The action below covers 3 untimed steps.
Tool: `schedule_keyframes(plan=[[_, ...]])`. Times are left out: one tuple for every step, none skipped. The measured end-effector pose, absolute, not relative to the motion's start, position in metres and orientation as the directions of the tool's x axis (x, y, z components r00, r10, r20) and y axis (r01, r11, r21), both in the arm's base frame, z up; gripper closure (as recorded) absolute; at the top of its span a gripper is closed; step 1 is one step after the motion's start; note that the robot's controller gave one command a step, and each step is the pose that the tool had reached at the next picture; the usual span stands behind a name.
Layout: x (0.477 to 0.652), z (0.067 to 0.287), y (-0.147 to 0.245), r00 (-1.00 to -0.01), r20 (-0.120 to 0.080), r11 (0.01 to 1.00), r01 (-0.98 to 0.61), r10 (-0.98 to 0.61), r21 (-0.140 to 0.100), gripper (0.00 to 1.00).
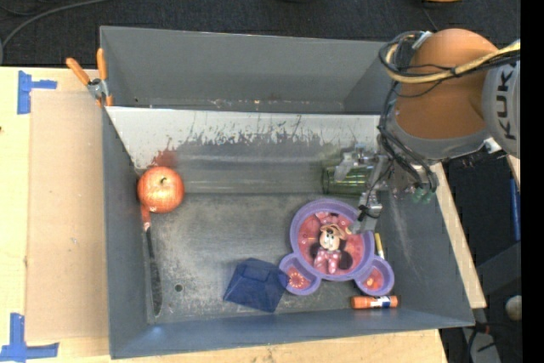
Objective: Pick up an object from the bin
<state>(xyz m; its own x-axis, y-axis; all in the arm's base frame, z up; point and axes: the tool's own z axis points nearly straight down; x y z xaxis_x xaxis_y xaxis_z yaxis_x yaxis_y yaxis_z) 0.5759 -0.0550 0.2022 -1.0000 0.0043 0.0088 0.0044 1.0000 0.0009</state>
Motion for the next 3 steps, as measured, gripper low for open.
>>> schedule_keyframes(plan=[[0.577, 0.207, -0.055, -1.000, 0.001, 1.000, 0.003, 0.003, 0.000, 0.00], [0.580, 0.190, -0.049, -1.000, -0.010, 1.000, 0.009, 0.009, -0.001, 0.00], [0.564, 0.221, -0.001, -0.972, -0.012, 0.972, -0.236, -0.236, -0.003, 1.00]])
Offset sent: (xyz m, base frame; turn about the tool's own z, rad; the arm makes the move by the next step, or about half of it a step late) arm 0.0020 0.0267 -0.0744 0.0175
